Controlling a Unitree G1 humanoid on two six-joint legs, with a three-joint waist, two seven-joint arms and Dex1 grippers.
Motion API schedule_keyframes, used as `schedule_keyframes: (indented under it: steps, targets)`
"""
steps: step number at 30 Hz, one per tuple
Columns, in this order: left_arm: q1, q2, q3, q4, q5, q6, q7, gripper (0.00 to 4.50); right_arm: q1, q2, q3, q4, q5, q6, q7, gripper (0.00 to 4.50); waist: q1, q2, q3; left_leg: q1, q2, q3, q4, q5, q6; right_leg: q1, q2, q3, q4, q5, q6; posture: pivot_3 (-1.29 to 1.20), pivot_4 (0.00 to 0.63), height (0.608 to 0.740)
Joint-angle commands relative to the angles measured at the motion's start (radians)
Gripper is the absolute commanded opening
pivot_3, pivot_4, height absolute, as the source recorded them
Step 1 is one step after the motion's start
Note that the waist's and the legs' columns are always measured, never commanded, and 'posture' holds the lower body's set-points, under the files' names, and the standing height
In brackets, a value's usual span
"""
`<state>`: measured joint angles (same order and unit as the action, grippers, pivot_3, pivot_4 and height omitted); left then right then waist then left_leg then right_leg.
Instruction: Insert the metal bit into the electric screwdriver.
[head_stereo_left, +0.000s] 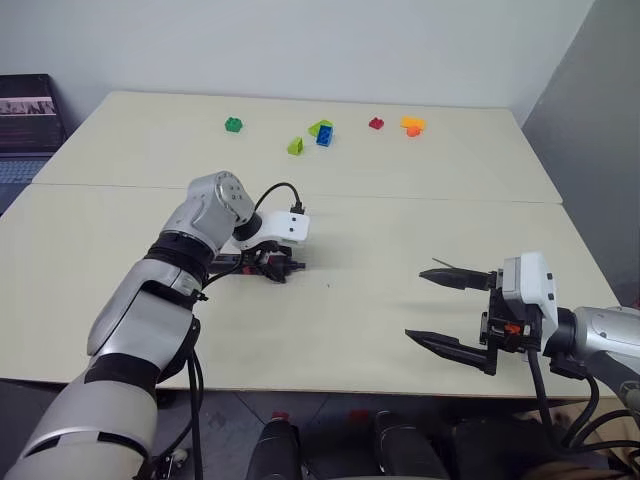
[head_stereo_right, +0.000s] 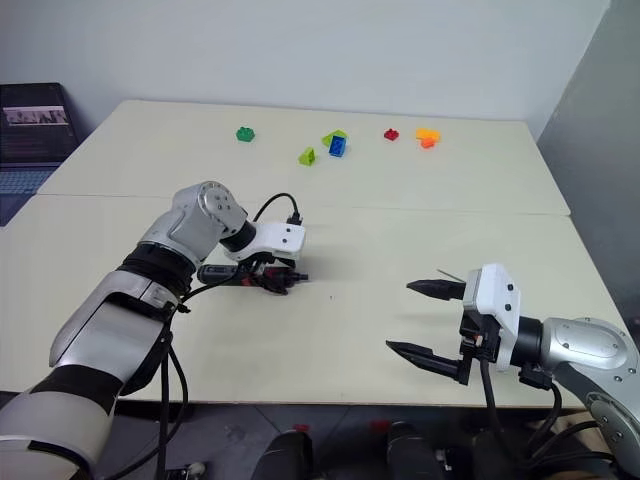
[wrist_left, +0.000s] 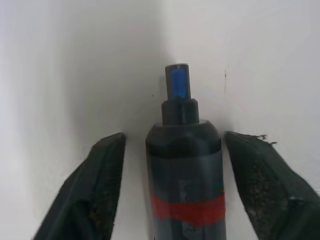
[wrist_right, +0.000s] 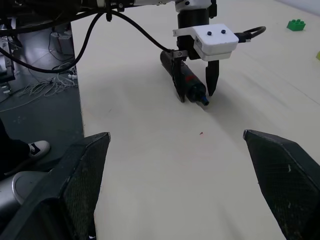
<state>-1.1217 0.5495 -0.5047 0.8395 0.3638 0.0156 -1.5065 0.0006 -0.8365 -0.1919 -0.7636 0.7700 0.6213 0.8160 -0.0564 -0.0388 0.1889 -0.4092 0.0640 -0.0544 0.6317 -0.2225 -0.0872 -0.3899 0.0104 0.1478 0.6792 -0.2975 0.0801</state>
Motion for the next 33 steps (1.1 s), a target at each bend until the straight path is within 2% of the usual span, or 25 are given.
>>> schedule_keyframes:
  steps: [1, 4, 13, 23, 29, 33]
  targets:
    - [0.01, -0.007, 0.0, -0.047, -0.004, 0.007, -0.013, 2.16, -0.01, -0.004, -0.01, -0.028, 0.024, -0.004, -0.003, 4.5, 0.0, 0.0, 0.0, 0.0, 0.0, 0.0, 0.0, 0.0, 0.0, 0.0, 0.0, 0.0, 0.0, 0.0, 0.0, 0.0, 0.15, 0.74]
    - [0.023, -0.002, 0.002, -0.067, -0.006, 0.005, -0.021, 1.65, -0.011, -0.005, -0.01, -0.029, 0.024, -0.001, -0.005, 4.5, 0.0, 0.0, 0.0, 0.0, 0.0, 0.0, 0.0, 0.0, 0.0, 0.0, 0.0, 0.0, 0.0, 0.0, 0.0, 0.0, 0.15, 0.74]
    - [0.037, 0.049, 0.003, -0.092, 0.003, -0.037, -0.023, 1.65, -0.013, -0.011, -0.013, -0.029, 0.029, 0.003, -0.004, 4.5, 0.0, 0.0, 0.0, 0.0, 0.0, 0.0, 0.0, 0.0, 0.0, 0.0, 0.0, 0.0, 0.0, 0.0, 0.0, 0.0, 0.15, 0.74]
    - [0.044, 0.059, 0.033, -0.125, -0.036, -0.051, -0.019, 1.65, -0.029, -0.013, -0.003, -0.021, 0.025, 0.003, -0.001, 4.5, -0.002, 0.0, 0.0, 0.0, 0.0, 0.0, 0.0, 0.0, 0.0, 0.0, 0.0, 0.0, 0.001, 0.0, 0.0, 0.0, 0.15, 0.74]
    - [0.001, 0.006, 0.179, -0.243, -0.212, 0.097, -0.001, 1.65, -0.033, -0.021, -0.032, -0.028, 0.057, 0.018, -0.012, 4.5, 0.003, 0.0, 0.0, 0.0, 0.0, -0.001, 0.0, 0.0, 0.0, 0.0, 0.0, 0.0, 0.001, 0.0, 0.0, 0.0, 0.15, 0.74]
    - [0.01, -0.067, 0.305, -0.364, -0.34, 0.242, 0.106, 1.65, -0.06, -0.022, -0.05, -0.022, 0.108, 0.04, -0.032, 4.5, 0.009, 0.0, 0.0, -0.002, 0.0, -0.002, 0.003, 0.0, 0.0, 0.0, 0.0, -0.002, 0.001, 0.0, 0.0, 0.0, 0.15, 0.74]
